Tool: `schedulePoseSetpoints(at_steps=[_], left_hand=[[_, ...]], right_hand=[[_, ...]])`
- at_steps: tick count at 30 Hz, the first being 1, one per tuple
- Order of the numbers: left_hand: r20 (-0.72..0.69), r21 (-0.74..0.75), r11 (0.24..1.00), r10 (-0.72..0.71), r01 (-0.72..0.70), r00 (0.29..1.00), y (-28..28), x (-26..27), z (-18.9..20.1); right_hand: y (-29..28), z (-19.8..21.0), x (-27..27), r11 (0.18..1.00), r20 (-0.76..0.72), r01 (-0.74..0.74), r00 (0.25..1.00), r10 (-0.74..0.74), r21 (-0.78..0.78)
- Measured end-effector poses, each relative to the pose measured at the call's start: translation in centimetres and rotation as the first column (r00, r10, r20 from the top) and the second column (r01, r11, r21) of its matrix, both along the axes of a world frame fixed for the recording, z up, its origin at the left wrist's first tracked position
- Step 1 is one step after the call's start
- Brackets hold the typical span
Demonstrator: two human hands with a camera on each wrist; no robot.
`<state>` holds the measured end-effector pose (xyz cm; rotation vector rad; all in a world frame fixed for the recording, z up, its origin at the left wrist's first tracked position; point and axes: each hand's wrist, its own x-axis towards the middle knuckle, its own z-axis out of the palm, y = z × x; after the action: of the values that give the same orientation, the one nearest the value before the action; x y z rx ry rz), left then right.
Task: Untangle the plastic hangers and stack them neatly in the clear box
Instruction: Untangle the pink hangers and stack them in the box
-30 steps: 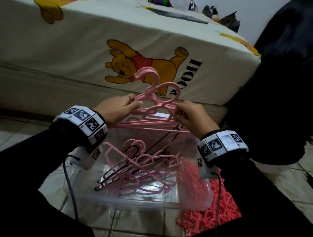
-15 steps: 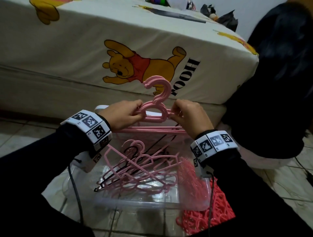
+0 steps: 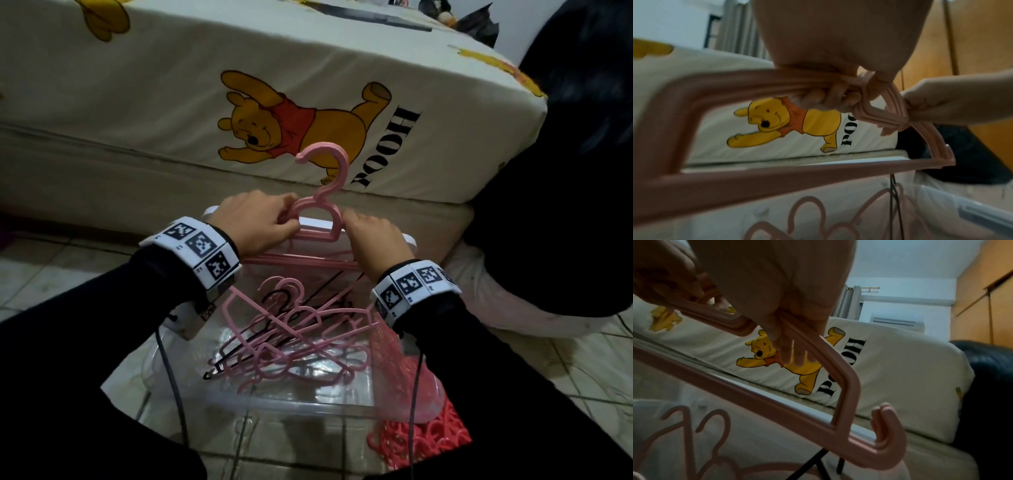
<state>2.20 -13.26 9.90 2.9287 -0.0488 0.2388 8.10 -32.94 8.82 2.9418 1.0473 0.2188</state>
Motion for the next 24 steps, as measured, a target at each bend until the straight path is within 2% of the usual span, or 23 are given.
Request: schedulePoseSetpoints(at_steps=[4, 7, 9, 10, 12, 15, 17, 19, 21, 23, 24], left_hand=[[0.081, 0.065, 0.995, 0.069, -0.074, 0.994, 0.4, 0.5, -0.3], [0.093, 0.107, 0.988, 0.099, -0.109, 0.991, 1.3, 0.6, -0.5], [0.1, 0.094, 0.985, 0.136, -0.146, 0.986, 2.2, 0.7, -0.3], [0.101, 0.075, 0.984, 0.152, -0.159, 0.983, 2.6, 0.7, -0.2], [0.104, 0.024, 0.984, 0.173, -0.176, 0.979, 3.4, 0.9, -0.1], [0.138, -0.004, 0.979, 0.202, -0.204, 0.97, 3.9, 1.1, -0.1], [0.172, -0.006, 0.974, 0.225, -0.227, 0.959, 3.9, 1.3, -0.1], [0.192, -0.034, 0.973, 0.23, -0.228, 0.954, 3.9, 1.4, 0.0], [0.18, -0.107, 0.973, 0.223, -0.207, 0.958, 3.9, 1.5, 0.0], [0.149, -0.213, 0.957, 0.229, -0.194, 0.962, 3.9, 1.5, 0.0], [0.135, -0.262, 0.946, 0.23, -0.189, 0.964, 3.9, 1.5, 0.0]], right_hand=[[0.1, -0.9, 0.8, 0.986, -0.139, 0.037, 0.99, -0.014, 0.165], [-0.7, -1.5, 1.0, 0.972, -0.041, 0.113, 0.993, -0.107, 0.208], [-0.7, -2.2, 0.4, 0.985, 0.051, 0.156, 0.986, -0.161, 0.078], [-0.3, -2.9, -0.2, 0.992, 0.057, 0.124, 0.991, -0.122, -0.025], [1.0, -5.0, -1.9, 0.973, -0.012, -0.074, 0.997, 0.073, -0.221], [3.7, -9.1, -4.5, 0.859, -0.178, -0.398, 0.917, 0.358, -0.323], [5.8, -11.8, -5.6, 0.729, -0.239, -0.548, 0.836, 0.494, -0.409], [7.9, -14.0, -6.2, 0.604, -0.262, -0.649, 0.751, 0.607, -0.463], [9.4, -15.4, -6.6, 0.502, -0.32, -0.709, 0.686, 0.654, -0.495], [10.3, -16.1, -6.9, 0.471, -0.344, -0.702, 0.689, 0.638, -0.534], [10.5, -16.7, -6.9, 0.474, -0.308, -0.691, 0.691, 0.654, -0.546]])
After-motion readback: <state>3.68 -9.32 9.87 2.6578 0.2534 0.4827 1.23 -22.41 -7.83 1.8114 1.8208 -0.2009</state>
